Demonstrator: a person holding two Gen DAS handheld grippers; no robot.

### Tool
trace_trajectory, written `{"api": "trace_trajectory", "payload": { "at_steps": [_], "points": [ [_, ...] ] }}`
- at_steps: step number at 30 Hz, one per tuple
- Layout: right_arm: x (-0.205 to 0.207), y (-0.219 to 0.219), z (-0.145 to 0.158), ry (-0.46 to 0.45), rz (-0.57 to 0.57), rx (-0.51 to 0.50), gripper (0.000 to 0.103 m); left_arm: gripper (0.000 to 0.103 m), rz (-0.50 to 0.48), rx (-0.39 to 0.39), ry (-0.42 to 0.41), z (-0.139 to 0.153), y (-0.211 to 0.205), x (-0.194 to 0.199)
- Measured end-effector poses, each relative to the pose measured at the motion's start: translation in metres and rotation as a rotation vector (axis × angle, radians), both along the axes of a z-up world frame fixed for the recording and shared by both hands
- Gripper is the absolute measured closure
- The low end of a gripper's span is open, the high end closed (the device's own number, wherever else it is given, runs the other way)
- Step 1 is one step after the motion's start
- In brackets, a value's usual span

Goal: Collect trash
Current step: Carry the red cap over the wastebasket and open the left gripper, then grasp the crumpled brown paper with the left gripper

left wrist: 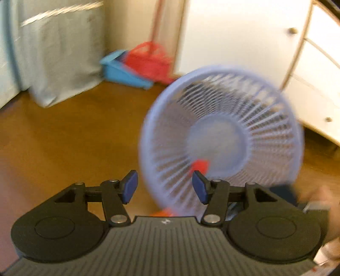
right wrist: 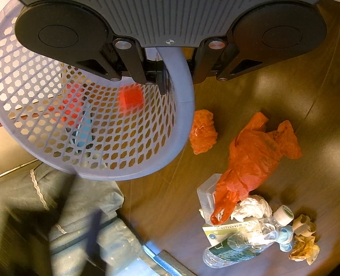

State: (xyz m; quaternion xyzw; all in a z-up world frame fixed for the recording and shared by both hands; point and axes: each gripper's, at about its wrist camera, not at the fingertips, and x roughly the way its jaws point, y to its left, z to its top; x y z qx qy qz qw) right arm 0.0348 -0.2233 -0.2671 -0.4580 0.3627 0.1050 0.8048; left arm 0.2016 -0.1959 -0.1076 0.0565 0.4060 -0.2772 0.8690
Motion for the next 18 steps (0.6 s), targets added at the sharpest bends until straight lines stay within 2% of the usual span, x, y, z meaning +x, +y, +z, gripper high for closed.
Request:
{"api": "trace_trajectory", "payload": {
  "at_steps": [4, 7, 8, 11, 15, 18],
  "points": [
    [0.002, 0.001, 0.001, -0.003, -0.01, 0.006, 0.102, 0.051, 0.153, 0.123, 0.062, -0.033, 0.064, -0.026],
    [0.003, 0.002, 0.001, -0.005, -0.016, 0.01, 0.102, 0.04, 0.268, 0.198, 0.105, -0.057, 0.106, -0.051],
    [0.003, 0.002, 0.001, -0.005, -0.016, 0.01, 0.102, 0.04, 0.3, 0.222, 0.122, -0.066, 0.117, -0.062],
    [0.003, 0.003, 0.0, -0.004, -0.018, 0.008, 0.102, 0.04, 0.386, 0.238, 0.187, -0.085, 0.146, -0.084],
    [0.003, 0.004, -0.001, 0.001, -0.019, 0.002, 0.102, 0.04, 0.41, 0.316, 0.204, -0.108, 0.168, -0.111],
    [0.004, 0.003, -0.002, 0.005, -0.02, -0.003, 0.102, 0.04, 0.416, 0.341, 0.229, -0.122, 0.177, -0.119]
  ]
}}
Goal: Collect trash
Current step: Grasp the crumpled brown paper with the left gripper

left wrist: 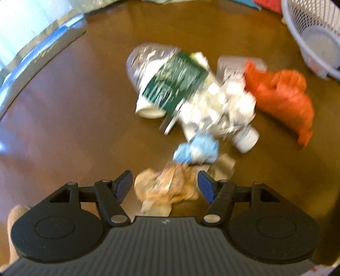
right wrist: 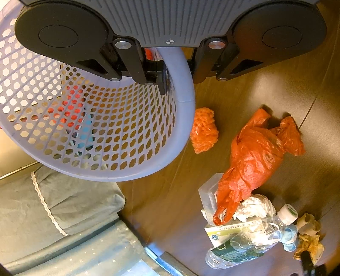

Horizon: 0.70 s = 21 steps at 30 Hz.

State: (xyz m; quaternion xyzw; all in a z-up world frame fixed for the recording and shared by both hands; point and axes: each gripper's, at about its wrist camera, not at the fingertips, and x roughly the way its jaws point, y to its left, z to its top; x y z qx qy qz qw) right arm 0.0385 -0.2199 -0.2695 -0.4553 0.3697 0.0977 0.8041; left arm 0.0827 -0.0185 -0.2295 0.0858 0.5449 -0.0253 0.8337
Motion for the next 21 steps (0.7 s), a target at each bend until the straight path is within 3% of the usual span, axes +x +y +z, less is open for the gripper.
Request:
{"api": "trace_trajectory", "payload": {
  "at_steps": [6, 7, 9, 11, 15, 21],
  "points": [
    [0.002, 0.002, -0.005, 0.016, 0.001, -0.015, 0.101, 0.042, -0.012, -0.001, 0.005, -0.011, -0.001, -0.003],
    [0.002, 0.003, -0.006, 0.018, 0.002, -0.017, 0.101, 0.044, -0.021, 0.003, 0.007, -0.012, -0.003, -0.002],
    [0.002, 0.003, -0.007, 0.021, 0.002, -0.021, 0.101, 0.063, -0.02, 0.022, 0.031, -0.017, -0.005, 0.003],
    [0.002, 0.003, -0.007, 0.023, 0.003, -0.023, 0.101, 0.067, -0.011, 0.041, 0.043, -0.019, -0.006, 0.004],
    [0.004, 0.003, -0.006, 0.023, 0.003, -0.025, 0.101, 0.07, 0.009, 0.049, 0.06, -0.014, -0.004, 0.003],
    [0.006, 0.005, -0.004, 0.017, -0.002, -0.018, 0.101, 0.071, 0.029, 0.037, 0.007, 0.014, -0.007, 0.014]
  ]
}}
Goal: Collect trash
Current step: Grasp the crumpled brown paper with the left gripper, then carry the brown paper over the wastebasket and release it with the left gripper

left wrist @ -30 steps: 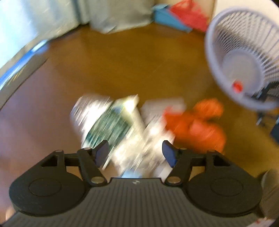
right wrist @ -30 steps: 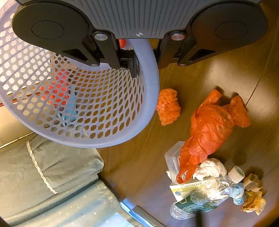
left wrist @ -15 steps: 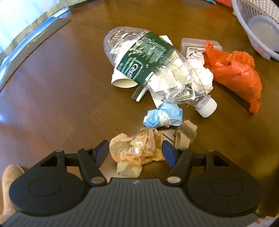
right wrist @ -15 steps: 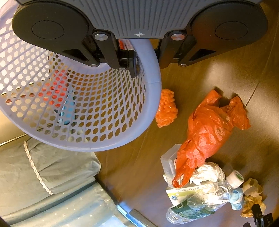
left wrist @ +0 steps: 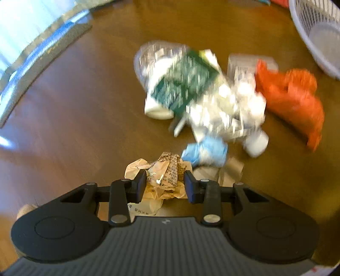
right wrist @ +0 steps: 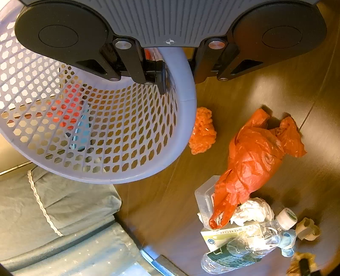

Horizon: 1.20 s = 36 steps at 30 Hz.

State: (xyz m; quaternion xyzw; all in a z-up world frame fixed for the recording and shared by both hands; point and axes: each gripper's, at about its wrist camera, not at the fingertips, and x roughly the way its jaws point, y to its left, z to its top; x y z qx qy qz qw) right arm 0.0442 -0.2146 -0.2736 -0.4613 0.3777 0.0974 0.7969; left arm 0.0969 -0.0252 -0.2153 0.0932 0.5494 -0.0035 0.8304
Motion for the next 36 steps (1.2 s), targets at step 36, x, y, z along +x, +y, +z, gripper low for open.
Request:
{"api": "trace_trajectory", "payload": {
  "at_steps": [36],
  "points": [
    [-0.001, 0.004, 0.007, -0.02, -0.037, 0.069, 0.1, 0.07, -0.329, -0.484, -0.201, 0.13, -0.191, 0.115]
  ]
}}
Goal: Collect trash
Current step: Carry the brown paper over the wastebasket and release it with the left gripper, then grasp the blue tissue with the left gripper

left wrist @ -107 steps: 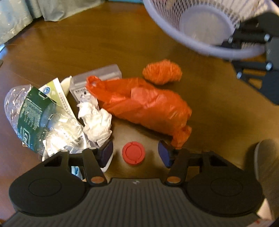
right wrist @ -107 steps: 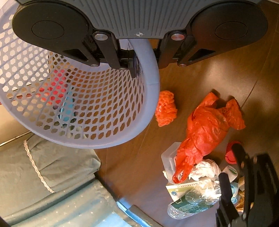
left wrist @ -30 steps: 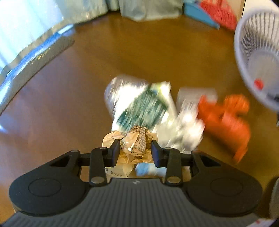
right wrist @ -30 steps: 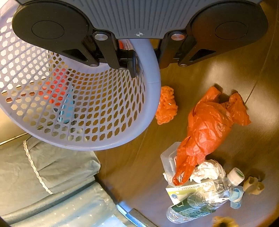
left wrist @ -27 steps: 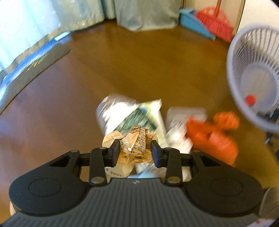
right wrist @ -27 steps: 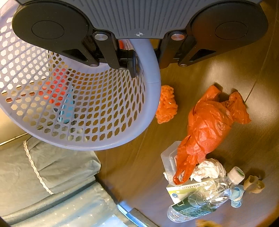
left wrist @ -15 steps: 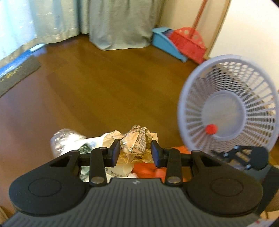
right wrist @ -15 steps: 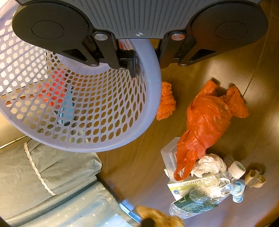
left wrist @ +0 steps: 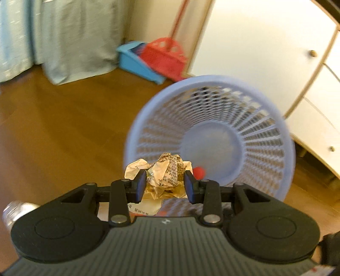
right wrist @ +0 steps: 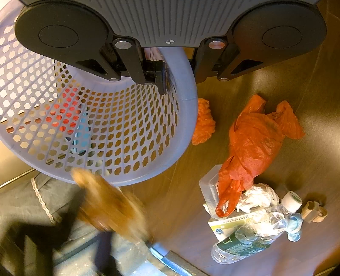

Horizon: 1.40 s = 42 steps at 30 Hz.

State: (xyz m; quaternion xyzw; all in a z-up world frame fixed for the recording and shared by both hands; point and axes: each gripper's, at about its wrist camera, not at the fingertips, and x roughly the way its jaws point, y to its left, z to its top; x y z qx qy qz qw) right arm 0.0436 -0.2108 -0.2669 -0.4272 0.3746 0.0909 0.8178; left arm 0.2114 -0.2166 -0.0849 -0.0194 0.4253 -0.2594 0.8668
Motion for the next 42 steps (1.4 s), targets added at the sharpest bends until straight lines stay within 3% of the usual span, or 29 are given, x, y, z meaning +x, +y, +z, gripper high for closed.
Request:
{"api": "trace_trajectory", "payload": {
  "at_steps": [4, 8, 14, 18, 22, 29, 34, 39, 42],
  "points": [
    [0.001, -0.001, 0.001, -0.001, -0.006, 0.006, 0.101, 0.054, -0.03, -0.043, 0.009, -0.003, -0.019, 0.008],
    [0.0, -0.001, 0.001, -0.004, -0.007, 0.011, 0.101, 0.052, 0.032, -0.032, 0.005, -0.001, 0.006, 0.008],
    [0.001, -0.003, 0.002, -0.006, -0.013, 0.019, 0.1, 0.049, 0.225, 0.112, 0.026, -0.013, 0.096, -0.004],
    [0.001, -0.003, 0.002, -0.007, -0.014, 0.02, 0.1, 0.049, 0.405, 0.193, 0.085, -0.034, 0.168, -0.029],
    [0.0, -0.003, 0.002, -0.006, -0.013, 0.017, 0.1, 0.048, 0.508, 0.234, 0.159, -0.06, 0.213, -0.057],
    [0.0, -0.002, 0.002, -0.001, -0.013, 0.01, 0.1, 0.048, 0.446, 0.237, 0.297, -0.113, 0.203, -0.085],
    [0.0, -0.002, 0.0, 0.003, -0.009, 0.004, 0.1, 0.043, 0.363, 0.301, 0.298, -0.139, 0.183, -0.087],
    [-0.001, -0.001, -0.001, 0.005, -0.008, -0.003, 0.1, 0.04, 0.382, 0.271, 0.323, -0.15, 0.179, -0.079],
    [-0.001, 0.0, -0.001, 0.005, -0.009, -0.003, 0.1, 0.05, 0.38, 0.314, 0.339, -0.156, 0.176, -0.077]
  ]
}}
